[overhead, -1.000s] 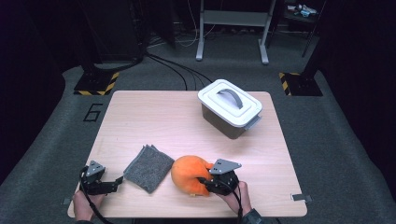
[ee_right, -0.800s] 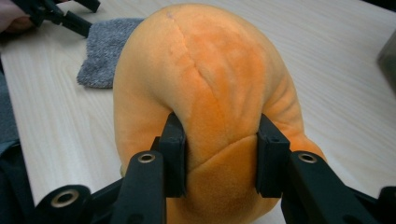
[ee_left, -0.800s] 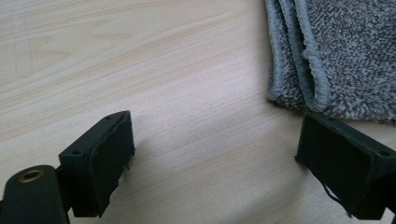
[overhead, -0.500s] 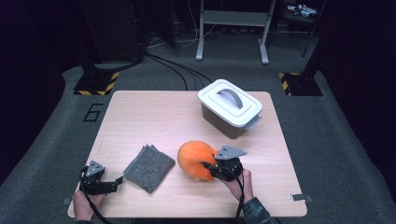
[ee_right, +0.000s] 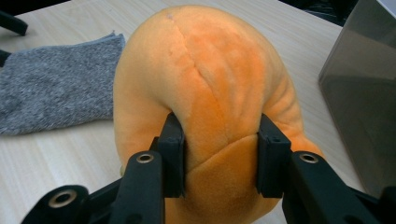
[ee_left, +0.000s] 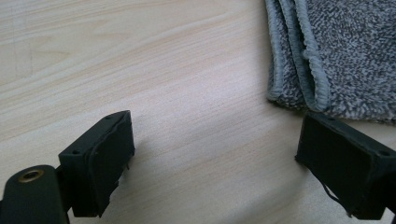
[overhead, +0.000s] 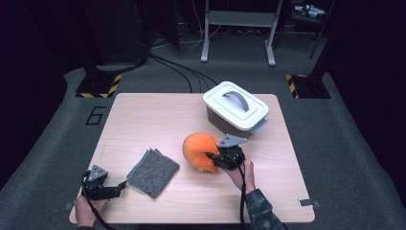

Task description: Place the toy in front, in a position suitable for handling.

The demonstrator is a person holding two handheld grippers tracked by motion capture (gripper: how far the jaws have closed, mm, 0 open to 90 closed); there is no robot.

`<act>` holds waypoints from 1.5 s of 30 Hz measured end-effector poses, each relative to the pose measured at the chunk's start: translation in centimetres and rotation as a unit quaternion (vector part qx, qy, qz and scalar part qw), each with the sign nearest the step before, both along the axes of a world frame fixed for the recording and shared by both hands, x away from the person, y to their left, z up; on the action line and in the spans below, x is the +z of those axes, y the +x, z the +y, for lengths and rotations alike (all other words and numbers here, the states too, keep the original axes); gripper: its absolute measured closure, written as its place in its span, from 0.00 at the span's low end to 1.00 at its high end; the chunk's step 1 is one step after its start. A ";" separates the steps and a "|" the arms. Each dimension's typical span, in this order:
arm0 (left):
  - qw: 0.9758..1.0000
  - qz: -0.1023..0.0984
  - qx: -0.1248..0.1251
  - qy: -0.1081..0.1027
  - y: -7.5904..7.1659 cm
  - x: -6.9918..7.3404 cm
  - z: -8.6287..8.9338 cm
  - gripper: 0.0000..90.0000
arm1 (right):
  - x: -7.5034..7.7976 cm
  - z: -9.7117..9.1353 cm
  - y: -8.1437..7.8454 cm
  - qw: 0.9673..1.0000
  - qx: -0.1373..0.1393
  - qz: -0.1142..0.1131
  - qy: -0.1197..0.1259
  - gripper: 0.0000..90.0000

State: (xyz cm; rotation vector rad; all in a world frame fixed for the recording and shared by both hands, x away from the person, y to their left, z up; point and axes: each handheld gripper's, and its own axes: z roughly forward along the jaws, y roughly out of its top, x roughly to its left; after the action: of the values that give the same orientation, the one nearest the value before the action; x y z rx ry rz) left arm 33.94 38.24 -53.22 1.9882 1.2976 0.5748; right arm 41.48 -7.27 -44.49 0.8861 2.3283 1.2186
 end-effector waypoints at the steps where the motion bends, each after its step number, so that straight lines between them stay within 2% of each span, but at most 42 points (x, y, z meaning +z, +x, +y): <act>1: 1.000 0.000 0.000 0.000 0.0 0.0 0.0 0.12 | 0.0 0.1 0.3 1.000 -0.003 0.001 0.001 0.68; 12: 1.000 0.000 0.000 0.000 0.0 0.0 0.0 0.12 | -0.1 1.2 3.1 1.000 -0.017 0.016 0.004 0.67; 15: 1.000 0.000 0.001 0.001 0.0 0.0 0.0 0.12 | -0.1 1.8 3.4 1.000 -0.014 0.011 -0.003 0.67; 20: 1.000 -0.001 0.002 0.001 0.0 0.0 0.0 0.12 | -0.7 2.9 4.5 1.000 -0.018 0.022 -0.013 0.65; 21: 1.000 -0.001 0.002 0.001 0.0 0.0 0.0 0.12 | -1.3 3.5 5.0 0.999 -0.023 0.023 -0.032 0.62; 23: 1.000 -0.001 0.002 0.001 0.0 0.0 0.0 0.12 | -2.0 3.9 5.3 0.998 -0.034 0.031 -0.044 0.60; 25: 1.000 0.000 0.002 0.001 0.0 0.0 0.0 0.12 | -2.3 3.8 5.6 0.998 -0.044 0.031 -0.031 0.54; 27: 1.000 0.000 0.002 0.001 0.0 0.0 0.0 0.12 | -2.2 3.5 5.6 0.998 -0.052 0.033 -0.034 0.43; 29: 1.000 -0.001 0.002 0.001 0.0 0.0 0.0 0.12 | -2.0 3.3 5.4 0.997 -0.058 0.039 -0.028 0.32; 31: 1.000 -0.001 0.002 0.001 0.0 0.0 0.0 0.12 | -1.7 2.9 4.9 0.997 -0.062 0.041 -0.025 0.26; 32: 1.000 -0.001 0.002 0.001 0.0 0.0 0.0 0.12 | -1.7 2.9 4.9 0.997 -0.062 0.041 -0.025 0.26; 33: 1.000 -0.001 0.002 0.002 0.0 0.0 0.0 0.12 | -1.2 2.3 4.2 0.998 -0.059 0.034 -0.013 0.20; 34: 1.000 -0.001 0.002 0.002 0.0 0.0 0.0 0.12 | -1.2 2.3 4.2 0.998 -0.059 0.034 -0.013 0.20; 35: 1.000 -0.001 0.002 0.001 0.0 0.0 0.0 0.12 | -0.7 1.5 3.2 0.998 -0.053 0.033 -0.004 0.15; 36: 1.000 -0.001 0.002 0.001 0.0 0.0 0.0 0.12 | -0.5 1.3 2.9 0.998 -0.054 0.029 -0.002 0.15; 37: 1.000 -0.001 0.002 0.001 0.0 0.0 0.0 0.12 | -0.5 1.3 2.9 0.998 -0.054 0.029 -0.002 0.15; 39: 1.000 -0.001 0.002 0.001 0.0 0.0 0.0 0.12 | -0.2 0.1 1.5 0.998 -0.044 0.035 0.010 0.09; 41: 1.000 -0.001 0.002 0.001 0.0 0.0 0.0 0.12 | -0.2 -0.3 1.0 0.998 -0.046 0.040 0.009 0.07; 42: 1.000 -0.001 0.002 0.002 0.0 0.0 0.0 0.12 | -0.4 -1.1 0.2 0.998 -0.046 0.046 0.005 0.04; 45: 1.000 0.000 0.001 0.002 0.0 0.0 0.0 0.12 | -1.3 -2.7 -0.8 0.997 -0.052 0.052 -0.001 0.01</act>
State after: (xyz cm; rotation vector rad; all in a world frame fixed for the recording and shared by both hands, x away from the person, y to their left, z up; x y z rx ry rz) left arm 33.92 38.24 -53.20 1.9899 1.3000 0.5806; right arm 40.69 -9.99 -45.75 1.0798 2.3315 1.1538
